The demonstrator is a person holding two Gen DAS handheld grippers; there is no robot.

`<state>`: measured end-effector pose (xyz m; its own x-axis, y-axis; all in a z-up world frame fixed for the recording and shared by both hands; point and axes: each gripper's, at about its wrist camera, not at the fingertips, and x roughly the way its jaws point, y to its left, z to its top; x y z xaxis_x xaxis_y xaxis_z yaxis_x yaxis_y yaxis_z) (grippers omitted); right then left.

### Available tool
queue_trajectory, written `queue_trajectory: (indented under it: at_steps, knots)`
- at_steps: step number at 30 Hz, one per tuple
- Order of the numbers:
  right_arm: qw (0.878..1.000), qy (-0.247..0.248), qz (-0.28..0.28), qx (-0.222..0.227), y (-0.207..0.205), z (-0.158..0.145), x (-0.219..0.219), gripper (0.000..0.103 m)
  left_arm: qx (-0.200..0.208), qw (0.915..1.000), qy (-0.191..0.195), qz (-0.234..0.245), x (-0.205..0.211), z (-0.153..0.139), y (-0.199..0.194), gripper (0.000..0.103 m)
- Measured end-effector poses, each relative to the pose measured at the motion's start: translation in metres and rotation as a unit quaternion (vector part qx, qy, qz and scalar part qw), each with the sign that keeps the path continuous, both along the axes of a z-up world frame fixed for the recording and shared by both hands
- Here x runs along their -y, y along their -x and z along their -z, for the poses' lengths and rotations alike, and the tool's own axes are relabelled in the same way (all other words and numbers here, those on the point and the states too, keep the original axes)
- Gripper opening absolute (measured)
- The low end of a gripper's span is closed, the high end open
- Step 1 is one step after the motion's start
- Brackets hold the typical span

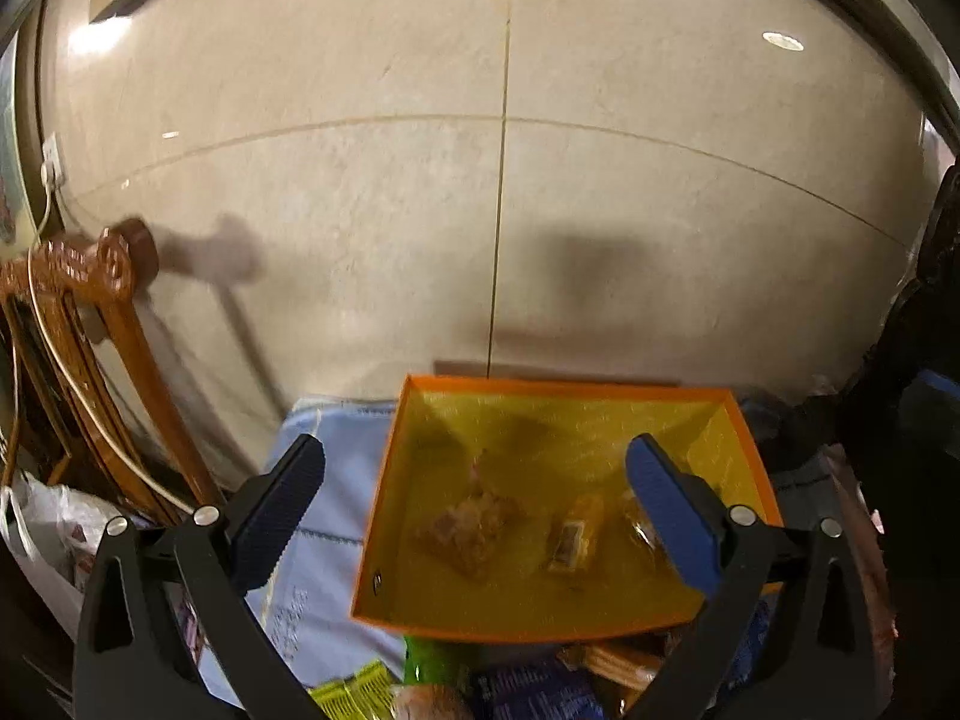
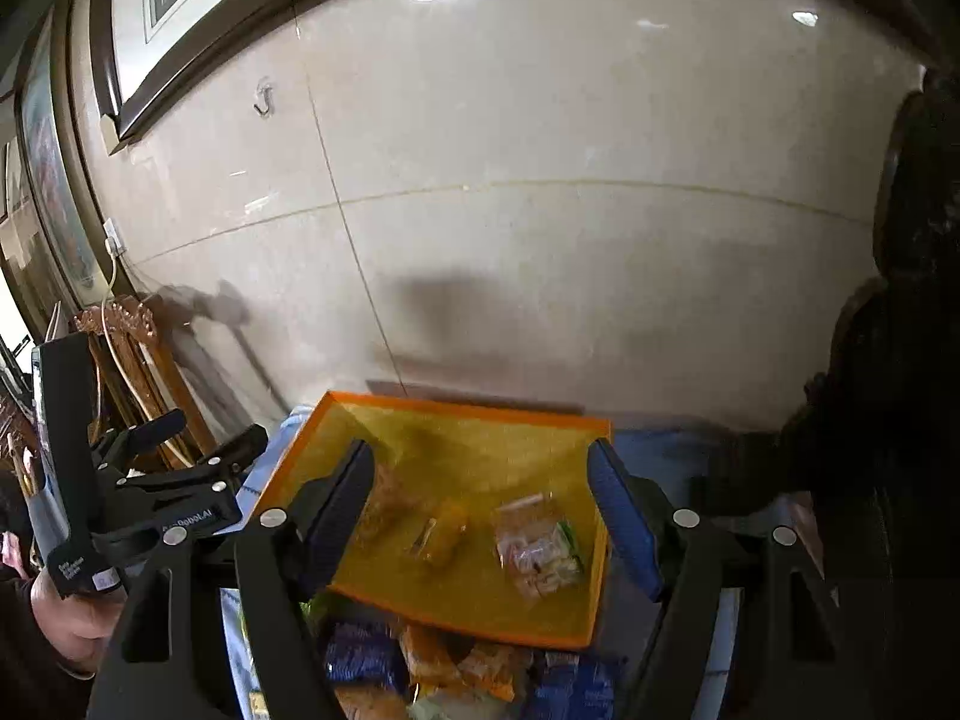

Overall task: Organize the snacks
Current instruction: 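Drop both held packs into the orange box and open both tools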

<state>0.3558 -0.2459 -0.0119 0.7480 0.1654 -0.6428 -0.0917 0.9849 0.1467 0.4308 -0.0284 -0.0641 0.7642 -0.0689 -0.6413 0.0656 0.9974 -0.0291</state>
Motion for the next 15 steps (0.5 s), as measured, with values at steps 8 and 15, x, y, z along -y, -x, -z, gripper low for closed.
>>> queue_trajectory:
  at_steps: [8,15]
  knots:
    - [0.998,0.004,-0.049,-0.036,0.123,0.055,-0.023,0.083,-0.031,0.9963,-0.008,0.08,-0.017,0.064,0.117,0.099]
    - [0.981,0.016,-0.11,-0.159,0.265,0.176,-0.08,0.084,-0.116,0.9836,-0.033,0.134,-0.023,0.165,0.208,0.098]
